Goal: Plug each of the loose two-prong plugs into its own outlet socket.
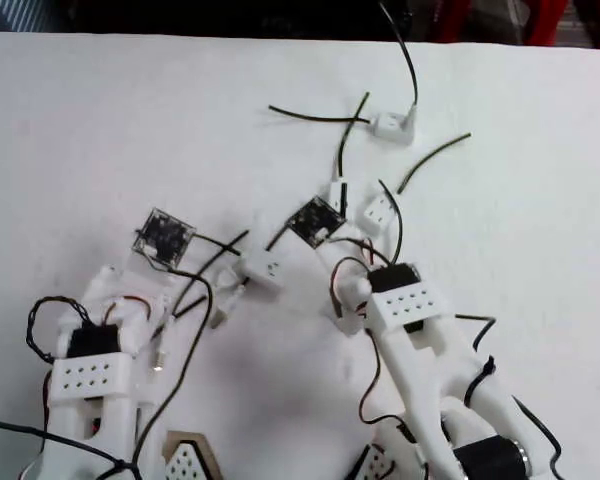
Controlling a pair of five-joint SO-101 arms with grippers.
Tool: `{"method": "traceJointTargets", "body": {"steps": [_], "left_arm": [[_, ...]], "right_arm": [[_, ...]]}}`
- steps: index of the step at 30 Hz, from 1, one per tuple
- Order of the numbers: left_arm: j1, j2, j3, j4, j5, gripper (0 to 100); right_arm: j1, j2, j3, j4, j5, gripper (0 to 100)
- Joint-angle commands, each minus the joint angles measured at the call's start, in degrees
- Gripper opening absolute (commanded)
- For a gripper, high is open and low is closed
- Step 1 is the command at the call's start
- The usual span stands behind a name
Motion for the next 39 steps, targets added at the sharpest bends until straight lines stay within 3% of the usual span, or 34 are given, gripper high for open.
{"method": "traceJointTargets", "body": {"steps": [1,9,15,25,33,39], "left_arm": [[-0.4,-1.3,-0.4,-0.9,-0.6,3],[-0.2,-1.3,-0.4,-0.9,-0.6,3],[-0.2,-1.3,-0.4,-0.9,-0.6,3],[-0.1,-1.3,-0.4,-0.9,-0.6,3],[-0.1,-1.2,-0.2,-2.0,-0.5,3],[-0.1,-1.2,-0.2,-2.0,-0.5,3]], "right_arm": [[0.4,-3.3,-2.9,0.2,-0.4,1.6],[0.4,-12.1,-18.4,-1.7,-12.1,1.6],[0.0,-11.5,-21.2,-19.0,-13.3,1.6],[-0.1,13.8,-30.9,-39.7,-13.4,1.7],[-1.7,33.5,-47.4,-38.9,-13.4,3.4],[-1.7,38.4,-57.1,-24.8,-18.6,22.6]]}}
